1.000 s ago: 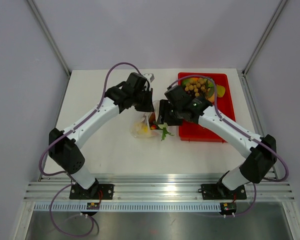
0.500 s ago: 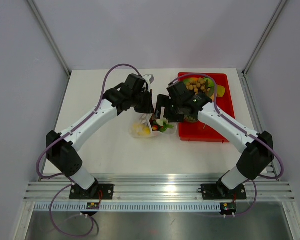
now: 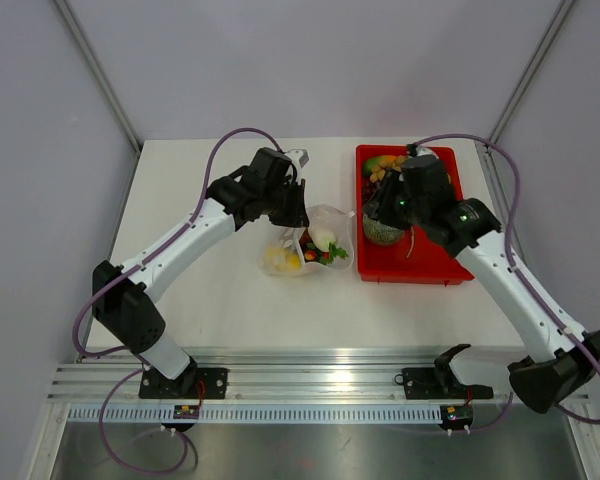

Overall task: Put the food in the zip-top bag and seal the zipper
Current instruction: Adjust the fake vegetable in the bin.

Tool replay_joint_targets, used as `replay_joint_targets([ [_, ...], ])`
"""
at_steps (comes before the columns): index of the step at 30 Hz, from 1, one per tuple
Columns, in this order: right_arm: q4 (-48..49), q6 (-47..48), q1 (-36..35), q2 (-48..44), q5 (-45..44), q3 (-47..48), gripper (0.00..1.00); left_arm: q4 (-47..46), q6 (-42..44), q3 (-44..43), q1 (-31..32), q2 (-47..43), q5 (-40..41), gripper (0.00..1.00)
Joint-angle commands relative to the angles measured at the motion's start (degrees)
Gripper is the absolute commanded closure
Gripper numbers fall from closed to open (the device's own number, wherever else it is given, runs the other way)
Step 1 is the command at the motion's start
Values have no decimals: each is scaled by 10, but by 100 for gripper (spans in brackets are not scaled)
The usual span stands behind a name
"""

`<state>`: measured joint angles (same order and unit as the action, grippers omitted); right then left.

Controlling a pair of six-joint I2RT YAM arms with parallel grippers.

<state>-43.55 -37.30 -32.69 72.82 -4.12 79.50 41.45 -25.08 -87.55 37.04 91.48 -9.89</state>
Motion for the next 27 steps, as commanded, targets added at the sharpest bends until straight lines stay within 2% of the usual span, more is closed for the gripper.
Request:
replay_joint_targets([
  [1, -14, 36, 89, -40, -41, -29, 55, -9, 6, -22, 1, 0, -13, 100],
  [2, -15, 45, 104, -41, -42, -34, 49, -9, 6, -22, 1, 0, -13, 100],
  [4, -7, 68, 158, -25, -15, -44, 29, -9, 6, -23, 1, 3, -15, 100],
  [7, 28, 81, 216, 19, 20, -57, 21, -8, 2, -19, 1, 5, -18, 100],
  [11, 53, 93, 230, 100, 29, -26, 17, -9, 2, -11, 1, 3, -19, 100],
  [15, 53, 111, 229, 197, 22, 51, 16, -7, 8, -17, 1, 6, -16, 100],
  [21, 26, 143, 193, 283, -43, 131, 16, -5, 10, -20, 1, 15, -13, 100],
  [27, -24, 184, 136, 373, -173, 208, 10, -7, 7, -25, 1, 28, -18, 100],
])
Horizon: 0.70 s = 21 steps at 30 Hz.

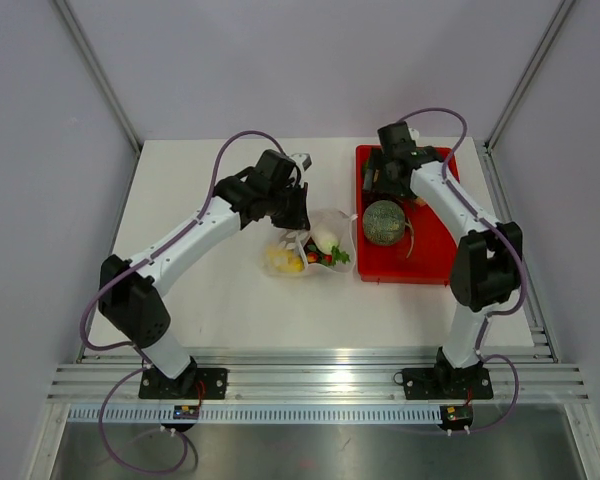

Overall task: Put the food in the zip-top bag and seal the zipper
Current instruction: Adjust the fake vegetable in the bin.

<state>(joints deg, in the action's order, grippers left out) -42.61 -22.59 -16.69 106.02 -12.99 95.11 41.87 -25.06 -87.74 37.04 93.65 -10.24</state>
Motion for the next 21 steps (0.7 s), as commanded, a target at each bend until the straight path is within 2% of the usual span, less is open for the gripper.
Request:
replay_joint_targets([
  [1, -41, 40, -28, 51, -118, 59, 10, -10, 7, -23, 1, 7, -14, 100],
  [4, -70, 43, -31, 74, -162, 63, 9, -6, 12, -25, 1, 5, -8, 100],
  [7, -66, 38, -30, 47, -173, 14, 9, 0, 18, -25, 0, 2, 4, 100],
  [15, -76, 16, -11, -87, -170, -148, 12, -2, 23, -25, -1, 2, 0, 100],
  [18, -80, 17, 10, -124, -160, -165, 12, -6, 24, -23, -1, -1, 4, 100],
  [21, -73, 24, 16, -143, -137, -138, 12, -7, 25, -23, -1, -1, 4, 100],
])
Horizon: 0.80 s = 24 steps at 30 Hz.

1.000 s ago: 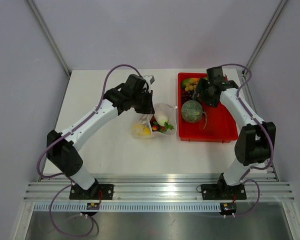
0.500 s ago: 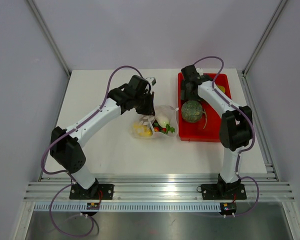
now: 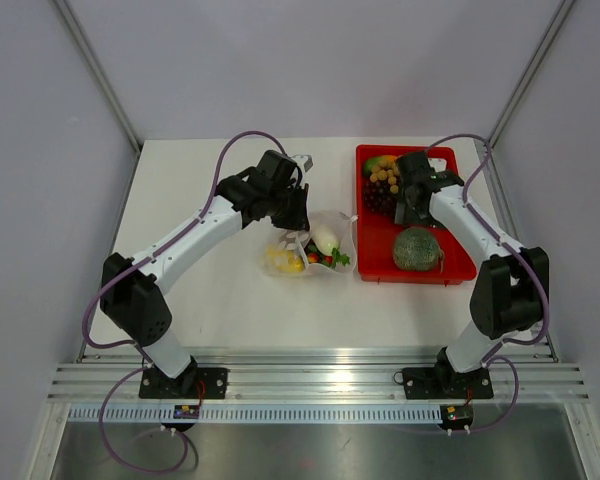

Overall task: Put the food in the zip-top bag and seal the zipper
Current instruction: Adjust the fake vegetable in the bin.

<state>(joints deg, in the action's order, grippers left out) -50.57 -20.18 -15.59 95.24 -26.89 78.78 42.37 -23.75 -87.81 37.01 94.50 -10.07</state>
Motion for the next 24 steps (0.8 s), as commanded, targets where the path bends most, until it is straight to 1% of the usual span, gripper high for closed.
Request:
replay_joint_targets([
  [1, 11, 3, 5, -35, 27, 36, 12, -13, 11, -24, -1, -9, 2, 100],
  [4, 32, 7, 5, -20, 73, 78, 13, -13, 10, -23, -1, -9, 0, 100],
  [6, 47, 8, 7, -1, 80, 97, 14, -13, 11, -20, -1, -10, 1, 100],
  [9, 71, -1, 35, 21, 111, 104, 16, -9, 12, -19, -1, -14, 7, 100],
  [10, 80, -5, 58, 24, 138, 103, 16, -7, 12, -19, -1, -18, 10, 100],
  [14, 125, -20, 105, 40, 187, 96, 20, -3, 17, -18, -3, -19, 14, 100],
  [17, 131, -24, 136, 62, 220, 108, 23, -3, 17, -18, -4, -16, 15, 100],
  [22, 140, 7, 133, 83, 256, 114, 26, -7, 16, -15, -5, -9, 15, 100],
  [24, 133, 35, 126, 97, 259, 122, 26, -8, 12, -16, -5, -3, 11, 100],
])
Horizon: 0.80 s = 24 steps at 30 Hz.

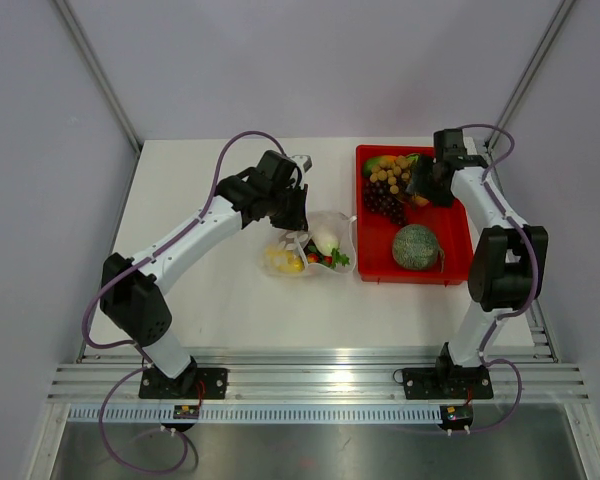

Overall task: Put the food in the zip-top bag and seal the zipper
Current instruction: Adjust the fake vegetable in the bin, then pick up the fake fruit from the bin.

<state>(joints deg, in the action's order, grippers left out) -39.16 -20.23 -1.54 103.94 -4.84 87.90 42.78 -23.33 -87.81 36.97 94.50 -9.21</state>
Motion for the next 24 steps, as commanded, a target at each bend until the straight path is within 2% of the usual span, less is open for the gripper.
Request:
replay_joint_targets([
  [1, 15, 46, -17, 17, 38, 35, 27, -15, 7, -16, -5, 0, 2, 100],
  [12, 42, 220, -82, 94, 7, 32, 27, -9, 8, -25, -7, 12, 3, 100],
  [24, 160, 297, -94, 130, 1, -11, 28, -1, 11, -29, -14, 13, 6, 100],
])
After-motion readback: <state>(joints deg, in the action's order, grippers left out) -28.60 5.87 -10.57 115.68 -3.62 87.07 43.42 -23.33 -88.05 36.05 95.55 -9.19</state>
